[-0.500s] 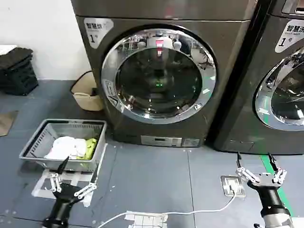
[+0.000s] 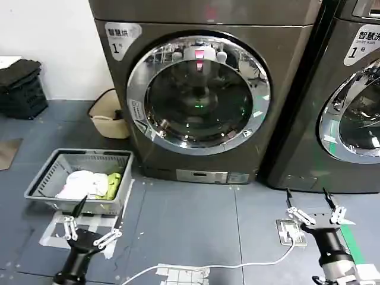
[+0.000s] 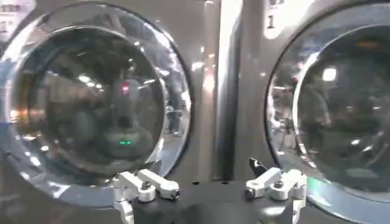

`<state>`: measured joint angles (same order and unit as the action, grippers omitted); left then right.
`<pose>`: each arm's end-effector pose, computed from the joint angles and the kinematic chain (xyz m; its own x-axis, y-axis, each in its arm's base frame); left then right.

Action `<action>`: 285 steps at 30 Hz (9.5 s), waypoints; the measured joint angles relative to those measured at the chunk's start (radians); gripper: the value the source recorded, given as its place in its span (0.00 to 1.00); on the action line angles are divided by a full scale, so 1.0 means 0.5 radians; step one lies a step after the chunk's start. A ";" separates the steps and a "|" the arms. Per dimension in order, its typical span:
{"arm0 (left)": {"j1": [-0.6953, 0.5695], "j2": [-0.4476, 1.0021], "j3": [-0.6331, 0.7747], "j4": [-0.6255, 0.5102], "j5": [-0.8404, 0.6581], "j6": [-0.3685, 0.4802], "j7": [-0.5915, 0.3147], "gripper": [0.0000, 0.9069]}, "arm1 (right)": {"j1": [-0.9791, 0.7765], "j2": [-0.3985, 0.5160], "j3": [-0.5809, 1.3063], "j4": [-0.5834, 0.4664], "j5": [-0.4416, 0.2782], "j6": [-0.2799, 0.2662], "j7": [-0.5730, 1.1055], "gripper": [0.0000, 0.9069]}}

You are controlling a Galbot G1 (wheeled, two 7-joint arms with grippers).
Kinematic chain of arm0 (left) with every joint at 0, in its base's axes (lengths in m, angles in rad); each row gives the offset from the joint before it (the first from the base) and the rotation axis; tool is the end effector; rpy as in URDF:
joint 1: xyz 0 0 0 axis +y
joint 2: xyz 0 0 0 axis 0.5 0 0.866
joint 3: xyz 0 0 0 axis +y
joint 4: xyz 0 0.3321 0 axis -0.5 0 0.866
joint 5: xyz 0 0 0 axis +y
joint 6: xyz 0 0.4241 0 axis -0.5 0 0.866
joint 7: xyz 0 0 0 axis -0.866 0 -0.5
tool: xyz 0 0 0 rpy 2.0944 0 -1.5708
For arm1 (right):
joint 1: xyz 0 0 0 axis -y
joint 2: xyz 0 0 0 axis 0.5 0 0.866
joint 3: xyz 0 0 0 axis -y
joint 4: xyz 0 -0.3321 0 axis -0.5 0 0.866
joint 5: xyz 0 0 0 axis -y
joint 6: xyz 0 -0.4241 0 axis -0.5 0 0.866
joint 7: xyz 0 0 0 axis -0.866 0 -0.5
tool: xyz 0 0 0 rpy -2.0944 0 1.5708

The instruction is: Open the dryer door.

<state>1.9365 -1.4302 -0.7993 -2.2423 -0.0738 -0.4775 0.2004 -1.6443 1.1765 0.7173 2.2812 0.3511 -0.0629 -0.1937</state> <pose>0.1586 0.0991 -0.2827 -0.9564 0.1784 -0.2311 0.1108 0.9542 0.2780 0.2454 -0.0785 -0.2001 -0.9529 -0.2997 -0.0460 -0.2945 0.9508 -0.0959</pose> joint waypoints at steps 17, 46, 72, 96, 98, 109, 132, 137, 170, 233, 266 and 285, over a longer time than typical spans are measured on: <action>0.009 -0.008 -0.003 -0.007 0.011 0.002 0.036 1.00 | 0.495 -0.662 -0.401 -0.140 0.402 -0.039 -0.012 1.00; 0.009 -0.075 0.019 -0.033 0.089 -0.001 0.048 1.00 | 1.820 -0.958 -1.550 -0.545 0.802 -0.063 0.146 1.00; 0.017 -0.094 0.014 -0.050 0.110 -0.005 0.052 1.00 | 2.642 -0.660 -2.341 -0.878 0.929 -0.117 0.344 1.00; 0.003 -0.153 0.026 -0.090 0.146 0.005 0.073 1.00 | 3.027 -0.270 -2.626 -1.290 0.951 -0.112 0.418 1.00; 0.003 -0.155 0.026 -0.092 0.146 0.005 0.074 1.00 | 3.042 -0.238 -2.634 -1.314 0.950 -0.113 0.430 1.00; 0.005 -0.154 0.019 -0.095 0.139 0.003 0.074 1.00 | 3.112 -0.075 -2.696 -1.449 0.947 -0.144 0.505 1.00; 0.020 -0.153 0.019 -0.110 0.134 -0.003 0.074 1.00 | 3.192 0.224 -2.773 -1.748 0.940 -0.150 0.519 1.00; 0.031 -0.156 0.019 -0.122 0.133 -0.005 0.074 1.00 | 3.204 0.263 -2.779 -1.792 0.940 -0.157 0.516 1.00; 0.032 -0.157 0.010 -0.117 0.116 -0.012 0.072 1.00 | 3.338 0.443 -2.794 -2.134 0.940 -0.122 0.170 1.00; -0.380 0.491 -0.642 0.087 -0.709 0.667 0.135 1.00 | 3.351 -0.468 -3.057 -1.060 1.047 0.017 -0.729 1.00; -1.293 1.524 0.168 0.725 -0.683 0.520 0.462 1.00 | 3.048 -1.326 -2.830 -0.398 0.924 0.176 -0.915 1.00; -1.806 1.552 0.935 0.706 -0.643 0.365 0.627 1.00 | 1.117 -1.706 -0.843 -0.188 0.910 0.240 -0.853 1.00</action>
<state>1.0334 -0.6540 -0.3318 -1.8895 -0.3951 -0.2949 0.5139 -1.0857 0.3233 0.2959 2.1874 0.8062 0.0569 -0.6200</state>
